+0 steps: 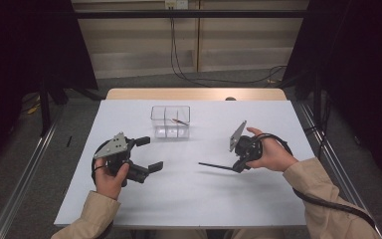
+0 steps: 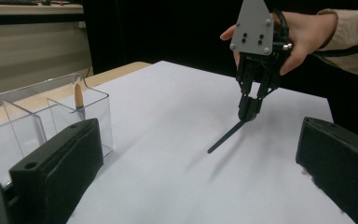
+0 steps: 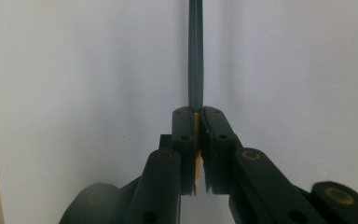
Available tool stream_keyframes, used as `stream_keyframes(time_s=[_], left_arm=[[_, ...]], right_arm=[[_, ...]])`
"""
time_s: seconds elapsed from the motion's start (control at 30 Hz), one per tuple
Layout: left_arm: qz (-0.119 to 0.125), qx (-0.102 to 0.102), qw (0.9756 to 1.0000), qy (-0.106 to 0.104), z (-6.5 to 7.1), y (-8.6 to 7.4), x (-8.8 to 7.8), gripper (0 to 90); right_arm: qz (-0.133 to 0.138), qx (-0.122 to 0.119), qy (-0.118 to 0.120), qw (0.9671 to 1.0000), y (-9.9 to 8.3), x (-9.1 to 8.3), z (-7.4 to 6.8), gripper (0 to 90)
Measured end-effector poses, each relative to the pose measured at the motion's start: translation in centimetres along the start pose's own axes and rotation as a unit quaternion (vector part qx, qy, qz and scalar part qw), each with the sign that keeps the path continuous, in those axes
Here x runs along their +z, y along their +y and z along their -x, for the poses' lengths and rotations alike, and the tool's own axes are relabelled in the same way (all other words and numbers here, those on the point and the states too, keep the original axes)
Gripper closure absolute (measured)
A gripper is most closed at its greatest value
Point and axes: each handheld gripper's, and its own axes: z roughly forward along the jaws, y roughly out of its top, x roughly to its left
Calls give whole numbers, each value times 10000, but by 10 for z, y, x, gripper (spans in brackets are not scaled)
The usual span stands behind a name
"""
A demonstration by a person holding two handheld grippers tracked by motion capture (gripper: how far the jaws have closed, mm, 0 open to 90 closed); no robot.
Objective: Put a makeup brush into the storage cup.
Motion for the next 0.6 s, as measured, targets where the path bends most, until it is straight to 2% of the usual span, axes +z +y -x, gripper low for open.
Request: stream_keyframes(time_s=[0.23, 0.6], left_arm=[[-169, 72, 9997, -166, 2, 4, 10, 3], [-492, 122, 9980, -364, 5, 7, 25, 0]], right_arm=[[36, -107, 67, 9999, 1, -1, -4, 845], [24, -125, 103, 9999, 2, -1, -6, 844]])
